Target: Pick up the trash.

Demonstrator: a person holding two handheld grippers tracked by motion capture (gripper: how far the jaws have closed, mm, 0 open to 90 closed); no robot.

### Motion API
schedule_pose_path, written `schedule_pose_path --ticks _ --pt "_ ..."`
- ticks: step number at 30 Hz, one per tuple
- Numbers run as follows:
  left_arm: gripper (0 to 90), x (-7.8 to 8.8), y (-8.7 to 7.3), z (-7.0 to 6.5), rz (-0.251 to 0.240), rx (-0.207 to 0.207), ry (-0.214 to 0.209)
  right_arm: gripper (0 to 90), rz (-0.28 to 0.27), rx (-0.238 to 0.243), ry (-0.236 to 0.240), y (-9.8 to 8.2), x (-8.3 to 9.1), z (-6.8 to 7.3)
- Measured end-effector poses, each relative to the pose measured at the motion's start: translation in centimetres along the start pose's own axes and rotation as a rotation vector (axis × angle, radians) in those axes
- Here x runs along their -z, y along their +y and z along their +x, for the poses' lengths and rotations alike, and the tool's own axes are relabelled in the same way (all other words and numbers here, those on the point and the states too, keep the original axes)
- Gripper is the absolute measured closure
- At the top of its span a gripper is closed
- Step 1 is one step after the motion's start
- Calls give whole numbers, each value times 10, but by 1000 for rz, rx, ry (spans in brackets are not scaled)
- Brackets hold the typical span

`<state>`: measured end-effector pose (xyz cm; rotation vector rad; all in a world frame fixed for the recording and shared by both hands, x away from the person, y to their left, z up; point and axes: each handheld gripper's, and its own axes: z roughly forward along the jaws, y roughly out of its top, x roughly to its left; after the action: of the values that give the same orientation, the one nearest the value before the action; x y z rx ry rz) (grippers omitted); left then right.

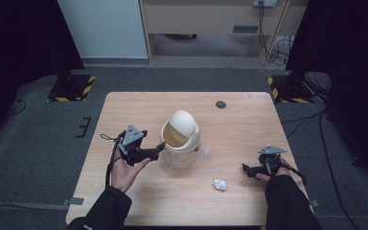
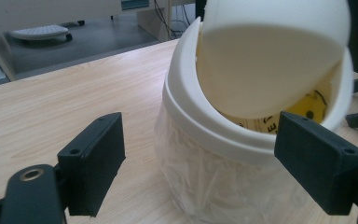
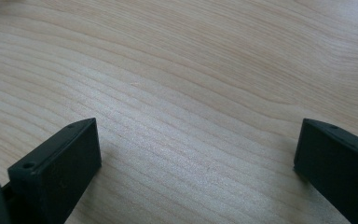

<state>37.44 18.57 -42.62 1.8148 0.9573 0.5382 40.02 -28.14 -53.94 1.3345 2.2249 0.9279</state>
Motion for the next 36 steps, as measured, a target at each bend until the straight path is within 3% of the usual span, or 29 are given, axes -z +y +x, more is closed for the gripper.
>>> schedule_pose_path --ticks 9,15,26,36 --pt "158 17 -23 -17 10 -18 -55 7 0 -1 0 0 0 0" --pt "165 19 -32 -26 23 -16 -81 7 0 0 0 0 0 0" --pt "204 4 -48 -48 94 -18 -143 7 0 0 0 0 0 0" --pt "225 -13 -55 -73 153 -73 -212 7 0 -1 0 0 0 0"
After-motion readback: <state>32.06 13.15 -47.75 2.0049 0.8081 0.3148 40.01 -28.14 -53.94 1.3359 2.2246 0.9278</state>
